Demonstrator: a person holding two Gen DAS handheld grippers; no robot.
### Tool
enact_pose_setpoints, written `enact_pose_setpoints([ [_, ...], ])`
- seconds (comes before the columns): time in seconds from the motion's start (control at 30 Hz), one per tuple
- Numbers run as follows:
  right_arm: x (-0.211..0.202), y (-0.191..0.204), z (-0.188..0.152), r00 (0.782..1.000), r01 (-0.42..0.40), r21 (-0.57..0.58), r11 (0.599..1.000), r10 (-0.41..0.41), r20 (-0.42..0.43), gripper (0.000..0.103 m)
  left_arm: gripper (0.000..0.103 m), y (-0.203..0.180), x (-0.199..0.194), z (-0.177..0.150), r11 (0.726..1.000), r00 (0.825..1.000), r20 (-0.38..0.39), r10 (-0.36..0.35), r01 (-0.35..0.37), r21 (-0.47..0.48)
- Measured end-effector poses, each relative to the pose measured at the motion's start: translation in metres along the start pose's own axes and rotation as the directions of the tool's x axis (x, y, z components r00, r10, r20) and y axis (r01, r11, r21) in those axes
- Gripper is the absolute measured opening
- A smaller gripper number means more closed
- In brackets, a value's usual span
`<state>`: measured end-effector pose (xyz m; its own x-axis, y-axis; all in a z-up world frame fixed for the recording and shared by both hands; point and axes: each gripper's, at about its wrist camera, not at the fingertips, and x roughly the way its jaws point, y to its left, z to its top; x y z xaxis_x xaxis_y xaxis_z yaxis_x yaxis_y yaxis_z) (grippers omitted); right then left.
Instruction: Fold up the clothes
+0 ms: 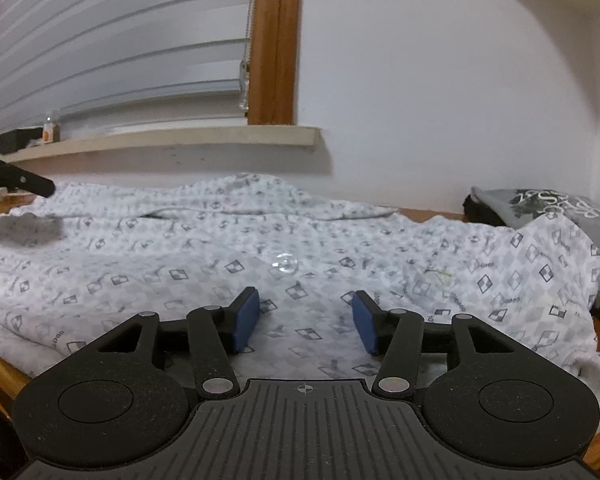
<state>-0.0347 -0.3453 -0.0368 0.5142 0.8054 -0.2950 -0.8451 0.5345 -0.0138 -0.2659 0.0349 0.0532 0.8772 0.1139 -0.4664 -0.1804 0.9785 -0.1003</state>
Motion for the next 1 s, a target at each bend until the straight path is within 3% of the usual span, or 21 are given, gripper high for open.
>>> enact_pose_setpoints([
  [0.2, -0.003, 0.004, 0.002, 0.999, 0.032, 0.025, 0.999, -0.032, -0.002, 0.052, 0.078, 0.002, 0.012, -0.006, 0.999, 0.999, -0.049, -0.012, 0.011, -0.039],
  [0.23, -0.006, 0.008, 0.003, 0.999, 0.031, 0.04, 0.999, -0.031, 0.012, 0.048, 0.078, 0.003, 0.013, -0.007, 0.999, 0.998, -0.057, -0.013, 0.011, -0.046],
  [0.27, -0.009, 0.012, 0.004, 0.999, 0.015, 0.063, 0.998, -0.017, 0.034, 0.041, 0.078, 0.003, 0.015, -0.007, 0.999, 0.998, -0.067, -0.01, 0.007, -0.049],
  [0.33, -0.014, 0.021, 0.006, 0.998, -0.027, 0.084, 0.996, 0.022, 0.064, 0.038, 0.078, 0.003, 0.019, -0.007, 0.999, 0.996, -0.088, 0.001, -0.006, -0.05],
  [0.4, -0.017, 0.034, 0.007, 0.995, -0.067, 0.085, 0.994, 0.06, 0.082, 0.038, 0.078, 0.005, 0.023, -0.007, 0.998, 0.995, -0.102, 0.005, -0.01, -0.054],
  [0.53, -0.009, 0.053, -0.005, 0.995, -0.097, 0.023, 0.995, 0.096, 0.032, 0.038, 0.078, 0.008, 0.024, -0.008, 0.997, 0.994, -0.108, 0.012, -0.02, -0.072],
  [0.67, -0.013, 0.053, -0.016, 0.991, -0.105, 0.012, 0.994, 0.104, 0.084, 0.039, 0.078, -0.002, 0.024, -0.007, 0.999, 0.996, -0.083, 0.034, -0.036, -0.034],
  [0.83, -0.013, 0.053, -0.02, 0.989, -0.099, 0.007, 0.995, 0.098, 0.107, 0.039, 0.075, -0.046, 0.041, 0.01, 0.996, 0.996, -0.035, -0.077, 0.079, 0.037],
  [0.87, -0.013, 0.054, -0.02, 0.989, -0.098, 0.005, 0.995, 0.097, 0.109, 0.039, 0.069, -0.056, 0.05, 0.014, 0.993, 0.995, -0.037, -0.097, 0.099, 0.061],
  [0.97, -0.015, 0.054, -0.021, 0.989, -0.098, 0.003, 0.995, 0.097, 0.115, 0.039, 0.033, -0.091, 0.079, 0.023, 0.973, 0.979, -0.074, -0.191, 0.198, 0.115],
  [1.0, -0.016, 0.054, -0.021, 0.988, -0.098, 0.004, 0.995, 0.097, 0.117, 0.039, 0.029, -0.099, 0.09, 0.025, 0.963, 0.969, -0.094, -0.23, 0.24, 0.119],
])
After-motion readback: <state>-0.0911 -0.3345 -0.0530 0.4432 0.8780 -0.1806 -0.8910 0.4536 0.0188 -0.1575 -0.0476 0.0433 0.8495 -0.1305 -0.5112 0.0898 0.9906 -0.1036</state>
